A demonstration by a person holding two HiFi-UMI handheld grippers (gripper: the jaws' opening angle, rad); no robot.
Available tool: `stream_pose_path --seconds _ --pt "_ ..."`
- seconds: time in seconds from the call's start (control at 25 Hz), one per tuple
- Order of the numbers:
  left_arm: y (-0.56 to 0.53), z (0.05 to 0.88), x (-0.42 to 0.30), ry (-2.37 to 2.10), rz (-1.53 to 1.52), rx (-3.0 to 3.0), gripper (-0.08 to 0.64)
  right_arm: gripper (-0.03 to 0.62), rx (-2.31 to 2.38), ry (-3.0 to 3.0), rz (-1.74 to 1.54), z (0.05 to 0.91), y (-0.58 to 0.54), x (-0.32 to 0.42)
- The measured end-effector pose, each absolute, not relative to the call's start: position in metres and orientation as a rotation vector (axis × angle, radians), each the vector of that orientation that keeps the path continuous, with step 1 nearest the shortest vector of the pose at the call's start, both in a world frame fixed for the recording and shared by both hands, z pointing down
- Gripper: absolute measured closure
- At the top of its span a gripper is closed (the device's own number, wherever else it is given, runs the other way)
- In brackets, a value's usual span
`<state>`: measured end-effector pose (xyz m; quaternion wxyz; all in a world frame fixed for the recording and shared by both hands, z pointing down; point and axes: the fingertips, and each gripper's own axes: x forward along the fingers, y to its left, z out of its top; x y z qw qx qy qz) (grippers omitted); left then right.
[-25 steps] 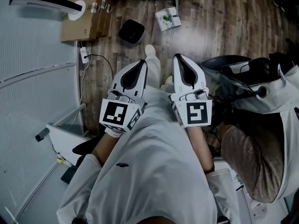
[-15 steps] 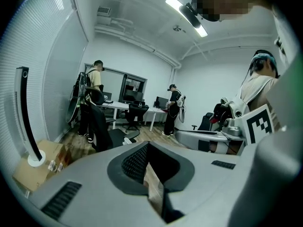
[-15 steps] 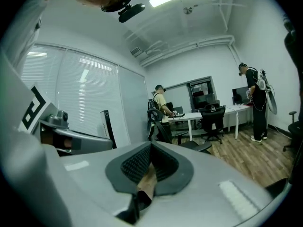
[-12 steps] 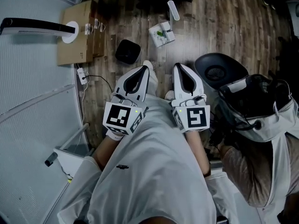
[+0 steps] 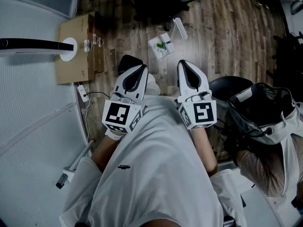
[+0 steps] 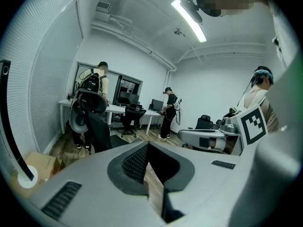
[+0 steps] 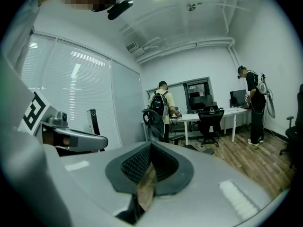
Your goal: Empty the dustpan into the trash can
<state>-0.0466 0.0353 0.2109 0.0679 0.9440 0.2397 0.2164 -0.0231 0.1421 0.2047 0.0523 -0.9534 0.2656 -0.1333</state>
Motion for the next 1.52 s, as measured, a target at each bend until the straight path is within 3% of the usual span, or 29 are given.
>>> stream_pose_path --seconds 0.6,0.8,1.04,1.52 --pt "0.022 0.239 -0.005 0.894 0.657 2.804 0.560 0.577 -2.958 0.638 -0.402 0.224 0.130 0.017" --pt "0.028 0.257 0.011 0.916 0.689 2.792 0.560 0.552 -2.921 0.640 -0.436 0.244 0.131 0.033" --pt "0.032 0.286 0.041 0.887 0.741 2.782 0.560 0.466 -2.919 0.702 -0.518 0.278 0.132 0.068" --pt "0.052 0.355 0.088 0.810 0.930 2.743 0.560 0.414 -2.886 0.715 -0.819 0.377 0.160 0.136"
